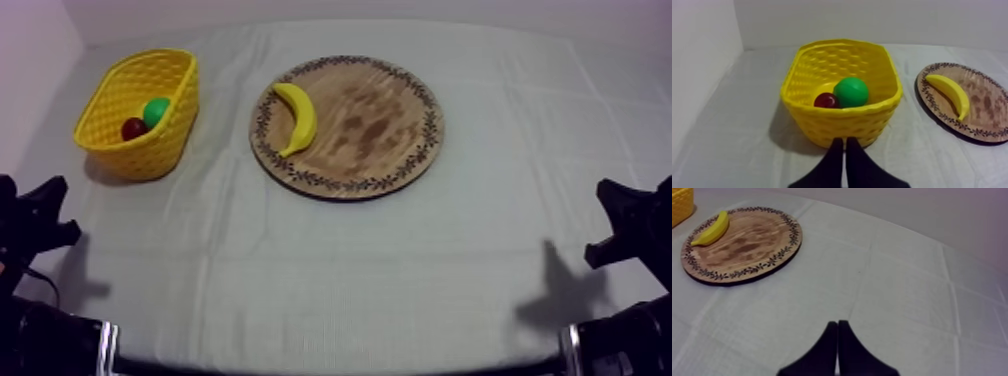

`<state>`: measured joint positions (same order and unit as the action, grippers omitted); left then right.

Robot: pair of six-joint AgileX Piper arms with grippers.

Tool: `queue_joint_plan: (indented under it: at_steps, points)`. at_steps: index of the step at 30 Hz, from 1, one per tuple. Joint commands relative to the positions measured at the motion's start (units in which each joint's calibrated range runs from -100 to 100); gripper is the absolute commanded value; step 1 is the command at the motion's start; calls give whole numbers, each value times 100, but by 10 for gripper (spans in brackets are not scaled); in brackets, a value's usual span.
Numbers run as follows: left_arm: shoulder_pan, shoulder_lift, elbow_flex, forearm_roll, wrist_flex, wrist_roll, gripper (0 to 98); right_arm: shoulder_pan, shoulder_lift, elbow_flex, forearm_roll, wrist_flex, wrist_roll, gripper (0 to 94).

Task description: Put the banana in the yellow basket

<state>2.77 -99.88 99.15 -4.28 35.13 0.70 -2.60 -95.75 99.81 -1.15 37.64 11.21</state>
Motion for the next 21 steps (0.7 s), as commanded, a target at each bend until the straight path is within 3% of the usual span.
queue_joint_plan:
  at_steps: [1, 21]
  points:
    - [-281, 14, -71, 205, 303, -4, 1, 0, 0, -3, 0, 2, 0, 3]
    - [-297, 40, -61, 160, 196, -5, 1, 0, 0, -3, 0, 2, 0, 3]
